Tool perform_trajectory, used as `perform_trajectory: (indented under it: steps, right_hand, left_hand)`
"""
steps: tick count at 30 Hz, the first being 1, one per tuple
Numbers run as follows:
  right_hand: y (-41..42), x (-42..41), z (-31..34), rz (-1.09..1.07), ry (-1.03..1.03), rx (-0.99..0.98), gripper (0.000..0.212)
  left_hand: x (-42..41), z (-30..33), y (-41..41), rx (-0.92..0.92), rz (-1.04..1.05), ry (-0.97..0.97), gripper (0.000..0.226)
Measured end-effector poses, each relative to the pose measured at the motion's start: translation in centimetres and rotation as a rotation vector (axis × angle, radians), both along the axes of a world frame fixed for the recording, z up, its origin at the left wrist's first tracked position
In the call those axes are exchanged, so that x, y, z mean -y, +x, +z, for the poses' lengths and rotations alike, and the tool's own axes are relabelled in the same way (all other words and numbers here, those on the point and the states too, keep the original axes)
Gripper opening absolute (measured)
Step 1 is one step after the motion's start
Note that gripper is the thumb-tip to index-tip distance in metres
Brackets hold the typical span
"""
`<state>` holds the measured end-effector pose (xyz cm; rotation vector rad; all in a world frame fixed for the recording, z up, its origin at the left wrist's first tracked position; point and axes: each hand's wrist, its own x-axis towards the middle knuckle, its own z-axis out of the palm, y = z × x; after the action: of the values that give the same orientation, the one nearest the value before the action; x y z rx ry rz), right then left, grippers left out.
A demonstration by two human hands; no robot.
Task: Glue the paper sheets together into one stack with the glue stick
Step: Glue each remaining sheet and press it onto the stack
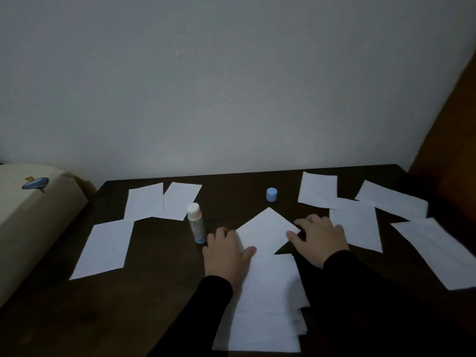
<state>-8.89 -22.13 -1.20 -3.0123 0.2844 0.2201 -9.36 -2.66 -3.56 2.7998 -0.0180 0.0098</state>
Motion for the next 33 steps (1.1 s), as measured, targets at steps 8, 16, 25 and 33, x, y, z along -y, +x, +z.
perform_trajectory:
  steps: [8,16,25,33]
  right_hand:
    - [0.0,7.6,-1.1,-0.562,0.122,0.0,0.064]
    - [0.5,8.1,-0.8,-0.704,0.107,-0.104,0.103]
    - [0.0,8.5,-0.7,-0.681,0.402,0.037,0.078]
    - [-1.1,8.6,1.0,-0.616,0.75,0.451,0.047]
  left_hand:
    - [0.6,-0.3,1.7,-0.051,-0.006,-0.044,0.055]
    - [0.4,0.6,2.6,-0.177,0.103,0.028,0.067]
    - [0.3,0.5,3.0,-0.096,0.052,-0.333,0.041]
    - [0.6,-0.1,2.8,0.044,0.031,-0.303,0.039]
